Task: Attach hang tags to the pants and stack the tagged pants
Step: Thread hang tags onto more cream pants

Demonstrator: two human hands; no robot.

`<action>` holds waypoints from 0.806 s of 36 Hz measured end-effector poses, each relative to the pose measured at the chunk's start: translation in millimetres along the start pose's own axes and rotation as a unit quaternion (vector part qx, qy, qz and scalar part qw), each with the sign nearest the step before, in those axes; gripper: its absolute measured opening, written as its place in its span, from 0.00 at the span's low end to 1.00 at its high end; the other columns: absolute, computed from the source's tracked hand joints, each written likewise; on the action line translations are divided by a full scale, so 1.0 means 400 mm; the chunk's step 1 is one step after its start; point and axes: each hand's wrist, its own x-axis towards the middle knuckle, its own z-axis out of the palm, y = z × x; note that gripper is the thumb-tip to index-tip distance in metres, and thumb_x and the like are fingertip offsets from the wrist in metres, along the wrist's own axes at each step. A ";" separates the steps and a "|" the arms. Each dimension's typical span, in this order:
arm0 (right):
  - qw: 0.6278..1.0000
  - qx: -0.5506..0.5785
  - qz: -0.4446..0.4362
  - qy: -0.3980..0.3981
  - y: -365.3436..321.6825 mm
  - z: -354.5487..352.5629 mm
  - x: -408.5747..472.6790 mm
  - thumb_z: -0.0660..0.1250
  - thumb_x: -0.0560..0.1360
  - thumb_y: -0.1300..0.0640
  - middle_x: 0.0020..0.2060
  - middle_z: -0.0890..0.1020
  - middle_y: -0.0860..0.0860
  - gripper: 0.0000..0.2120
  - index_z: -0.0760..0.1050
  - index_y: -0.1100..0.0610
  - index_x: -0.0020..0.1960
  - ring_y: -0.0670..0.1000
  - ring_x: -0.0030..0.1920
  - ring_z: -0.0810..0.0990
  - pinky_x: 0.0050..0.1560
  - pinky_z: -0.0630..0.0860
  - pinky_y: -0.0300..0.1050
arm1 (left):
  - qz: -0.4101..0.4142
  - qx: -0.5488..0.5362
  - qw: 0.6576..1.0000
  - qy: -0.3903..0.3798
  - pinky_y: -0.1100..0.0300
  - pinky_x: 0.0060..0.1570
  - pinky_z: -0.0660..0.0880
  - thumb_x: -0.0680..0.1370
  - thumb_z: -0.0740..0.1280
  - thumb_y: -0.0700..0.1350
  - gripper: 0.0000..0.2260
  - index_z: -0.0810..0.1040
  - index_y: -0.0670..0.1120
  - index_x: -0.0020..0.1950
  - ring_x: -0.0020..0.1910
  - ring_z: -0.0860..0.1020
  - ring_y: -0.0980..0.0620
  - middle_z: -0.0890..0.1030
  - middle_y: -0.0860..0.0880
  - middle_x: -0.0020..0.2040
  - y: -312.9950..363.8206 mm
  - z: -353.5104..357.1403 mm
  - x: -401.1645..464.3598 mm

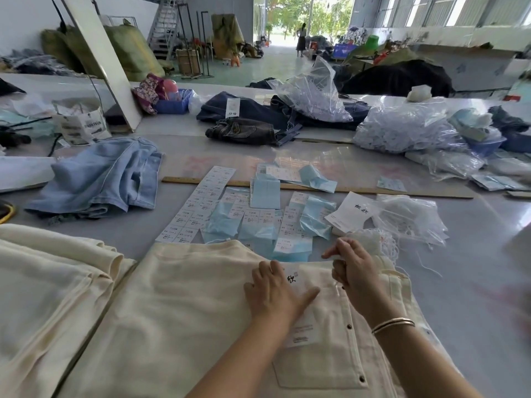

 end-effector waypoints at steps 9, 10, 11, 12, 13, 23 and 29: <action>0.966 -0.249 -0.068 0.024 0.073 0.018 -0.034 0.70 0.74 0.59 0.34 0.84 0.40 0.07 0.82 0.48 0.42 0.37 0.33 0.78 0.35 0.70 0.29 | -0.012 -0.439 0.898 0.041 0.59 0.37 0.67 0.78 0.62 0.38 0.12 0.71 0.46 0.35 0.35 0.74 0.49 0.76 0.50 0.32 -0.104 -0.042 0.009; 0.962 -0.262 -0.073 0.019 0.081 0.027 -0.037 0.70 0.74 0.59 0.34 0.83 0.39 0.07 0.83 0.47 0.43 0.36 0.35 0.78 0.37 0.70 0.29 | -0.039 -0.526 0.850 0.018 0.60 0.36 0.69 0.79 0.61 0.36 0.12 0.72 0.45 0.35 0.35 0.74 0.49 0.76 0.48 0.32 -0.119 -0.046 0.008; 0.958 -0.277 -0.076 0.013 0.088 0.037 -0.039 0.70 0.74 0.59 0.34 0.83 0.38 0.07 0.83 0.47 0.44 0.36 0.35 0.78 0.38 0.70 0.29 | -0.061 -0.602 0.796 -0.009 0.60 0.34 0.72 0.79 0.60 0.35 0.12 0.72 0.43 0.36 0.34 0.75 0.49 0.77 0.47 0.33 -0.127 -0.051 0.003; 0.952 -0.294 -0.080 0.003 0.092 0.047 -0.040 0.70 0.74 0.59 0.35 0.83 0.38 0.07 0.83 0.47 0.45 0.36 0.37 0.78 0.39 0.70 0.29 | -0.073 -0.656 0.751 -0.027 0.59 0.33 0.74 0.80 0.59 0.34 0.12 0.72 0.43 0.37 0.34 0.76 0.49 0.78 0.46 0.33 -0.132 -0.055 -0.003; 0.945 -0.314 -0.086 -0.012 0.094 0.057 -0.041 0.70 0.75 0.58 0.36 0.83 0.38 0.07 0.83 0.47 0.45 0.37 0.38 0.79 0.40 0.70 0.28 | -0.074 -0.683 0.726 -0.032 0.58 0.33 0.75 0.79 0.59 0.34 0.11 0.72 0.43 0.38 0.34 0.77 0.49 0.79 0.45 0.33 -0.136 -0.055 -0.006; 0.835 -0.508 -0.203 -0.061 0.000 0.096 -0.051 0.64 0.78 0.54 0.39 0.78 0.42 0.08 0.81 0.53 0.47 0.44 0.35 0.74 0.37 0.71 0.43 | 0.010 -0.585 0.810 0.040 0.54 0.34 0.80 0.78 0.62 0.34 0.14 0.74 0.54 0.53 0.36 0.83 0.48 0.85 0.47 0.39 -0.140 -0.021 -0.031; 0.796 -0.571 -0.166 -0.115 -0.028 0.108 -0.061 0.61 0.79 0.52 0.38 0.76 0.42 0.09 0.79 0.51 0.46 0.39 0.31 0.69 0.32 0.64 0.38 | 0.076 -0.507 0.854 0.088 0.52 0.32 0.77 0.77 0.65 0.34 0.15 0.75 0.52 0.57 0.30 0.79 0.45 0.82 0.45 0.32 -0.134 -0.008 -0.038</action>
